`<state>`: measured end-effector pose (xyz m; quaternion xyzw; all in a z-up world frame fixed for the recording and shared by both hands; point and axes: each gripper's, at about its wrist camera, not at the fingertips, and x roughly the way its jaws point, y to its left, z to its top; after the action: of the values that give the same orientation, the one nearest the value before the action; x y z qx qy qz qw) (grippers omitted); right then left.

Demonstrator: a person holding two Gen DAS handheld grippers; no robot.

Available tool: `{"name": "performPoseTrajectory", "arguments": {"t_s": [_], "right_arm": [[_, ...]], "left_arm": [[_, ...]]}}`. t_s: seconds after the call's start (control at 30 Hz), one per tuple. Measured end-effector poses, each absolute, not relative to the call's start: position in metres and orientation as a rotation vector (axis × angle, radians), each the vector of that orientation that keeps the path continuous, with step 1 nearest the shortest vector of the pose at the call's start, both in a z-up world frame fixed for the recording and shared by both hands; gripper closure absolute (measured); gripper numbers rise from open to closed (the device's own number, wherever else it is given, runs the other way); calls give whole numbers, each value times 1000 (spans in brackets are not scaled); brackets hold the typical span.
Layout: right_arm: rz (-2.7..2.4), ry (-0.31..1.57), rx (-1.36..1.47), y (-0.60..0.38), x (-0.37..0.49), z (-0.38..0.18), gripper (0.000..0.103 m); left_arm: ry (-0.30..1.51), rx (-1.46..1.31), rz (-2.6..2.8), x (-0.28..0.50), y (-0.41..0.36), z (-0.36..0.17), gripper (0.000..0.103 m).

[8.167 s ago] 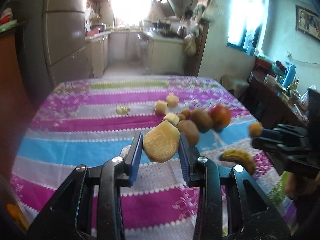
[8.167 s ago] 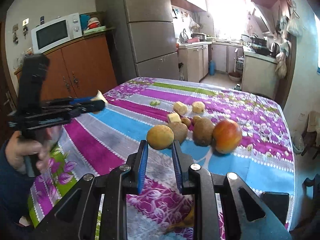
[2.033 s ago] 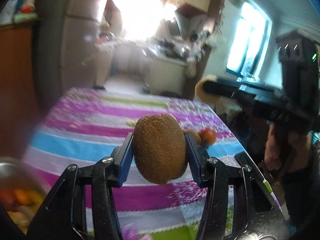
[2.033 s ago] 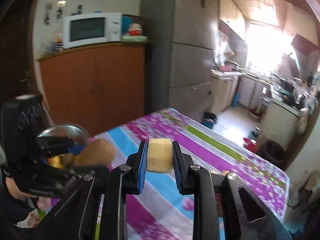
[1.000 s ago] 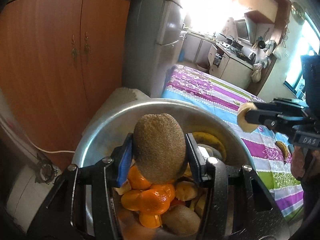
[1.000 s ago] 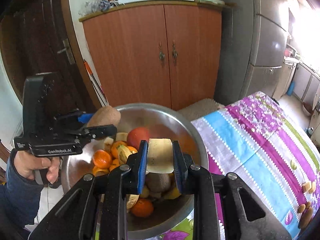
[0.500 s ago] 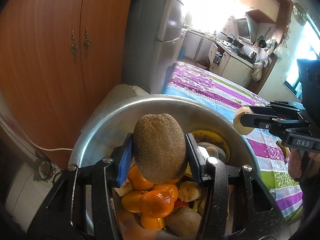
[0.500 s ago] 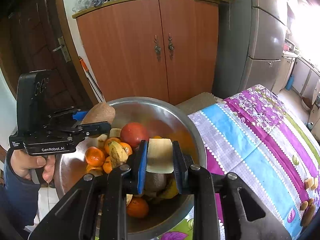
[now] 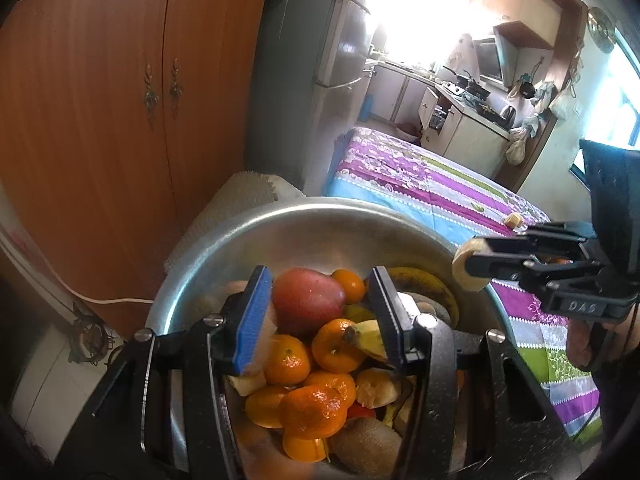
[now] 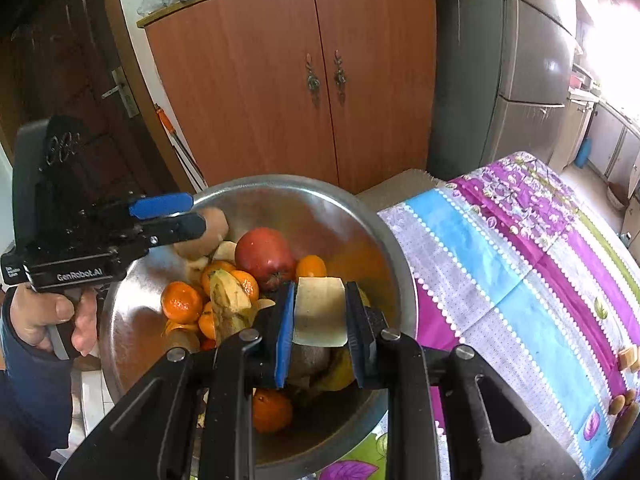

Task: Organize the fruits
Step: 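Open both tools to drop the kiwi and pear chunk into the bowl, then move both tools back and close the left tool on a small yellow fruit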

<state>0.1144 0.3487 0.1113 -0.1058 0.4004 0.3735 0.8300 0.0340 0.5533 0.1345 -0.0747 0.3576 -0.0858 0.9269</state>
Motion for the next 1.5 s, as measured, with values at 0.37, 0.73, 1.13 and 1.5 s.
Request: {"name": "performPoseTrajectory", "arguments": {"t_s": [0.37,0.73,1.13,1.5], "right_arm": [[769,771,-186,329,106,120,70],[417,456,-9,120,26,131,16],[15,410,195,-89,9,106,16],[-45,303,364,-140,-21,115,16]], "left_arm": [[704,-167,-187,31,546,144,33],[552,-12,-498,-2,407,193,18],[649,156,-762,68,198,145,12],[860,249,-719,161,104,54,33]]}}
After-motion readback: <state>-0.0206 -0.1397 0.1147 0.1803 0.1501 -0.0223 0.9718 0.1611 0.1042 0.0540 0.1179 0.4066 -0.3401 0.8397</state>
